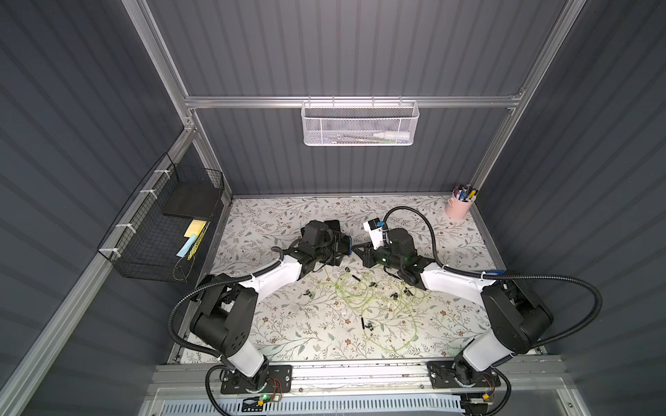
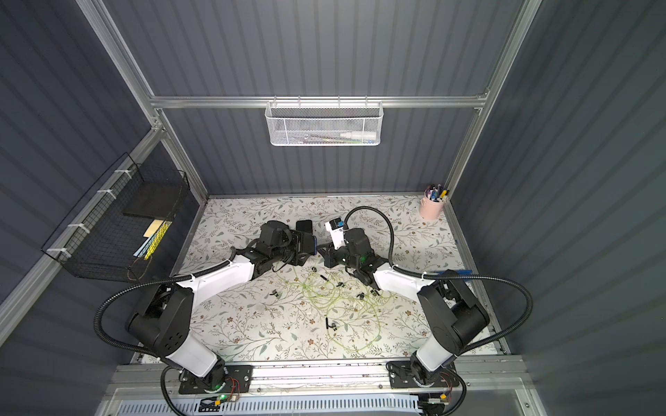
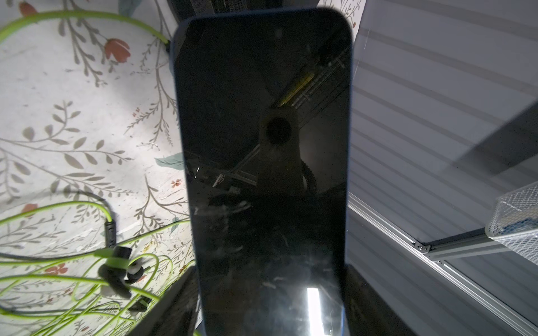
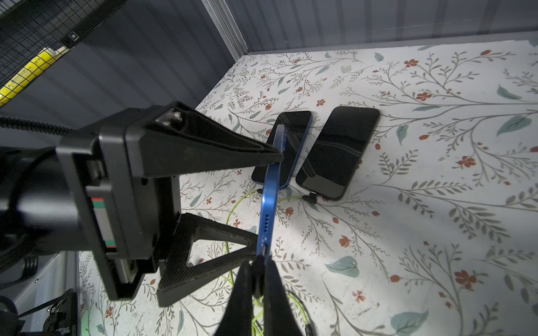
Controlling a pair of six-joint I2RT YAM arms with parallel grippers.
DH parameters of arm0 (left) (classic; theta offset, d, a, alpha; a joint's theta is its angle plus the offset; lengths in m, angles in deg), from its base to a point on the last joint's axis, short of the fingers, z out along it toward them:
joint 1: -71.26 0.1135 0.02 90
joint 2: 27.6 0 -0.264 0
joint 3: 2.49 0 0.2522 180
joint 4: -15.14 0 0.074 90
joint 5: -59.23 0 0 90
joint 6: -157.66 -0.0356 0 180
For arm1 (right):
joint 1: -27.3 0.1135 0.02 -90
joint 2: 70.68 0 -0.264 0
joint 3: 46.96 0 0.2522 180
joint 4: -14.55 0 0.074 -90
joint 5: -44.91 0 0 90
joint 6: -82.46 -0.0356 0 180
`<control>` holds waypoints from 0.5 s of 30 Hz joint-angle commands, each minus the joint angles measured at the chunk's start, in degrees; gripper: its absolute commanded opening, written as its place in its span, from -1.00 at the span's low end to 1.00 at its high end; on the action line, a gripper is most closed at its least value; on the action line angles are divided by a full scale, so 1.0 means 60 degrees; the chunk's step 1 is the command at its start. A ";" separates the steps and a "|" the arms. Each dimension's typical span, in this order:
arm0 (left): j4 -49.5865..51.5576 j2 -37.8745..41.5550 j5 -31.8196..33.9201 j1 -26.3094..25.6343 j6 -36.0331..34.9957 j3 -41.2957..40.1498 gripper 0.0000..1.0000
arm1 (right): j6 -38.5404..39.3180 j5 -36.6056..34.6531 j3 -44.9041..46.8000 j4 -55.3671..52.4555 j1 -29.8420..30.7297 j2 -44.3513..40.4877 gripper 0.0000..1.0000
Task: Plug wired earphones into phones
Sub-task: Insert the wired earphone into the phone.
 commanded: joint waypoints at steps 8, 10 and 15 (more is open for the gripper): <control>-0.0483 0.0155 -0.0143 -0.0023 0.0087 0.0015 -1.00 | 0.0087 -0.0477 0.0087 -0.0302 0.0037 -0.0097 -1.00; -0.0498 0.0140 -0.0167 -0.0013 0.0087 0.0028 -1.00 | 0.0063 -0.0440 0.0087 -0.0288 0.0034 -0.0091 -1.00; -0.0469 0.0169 -0.0096 -0.0014 0.0087 -0.0025 -1.00 | 0.0000 -0.0377 0.0109 -0.0307 0.0038 -0.0104 -1.00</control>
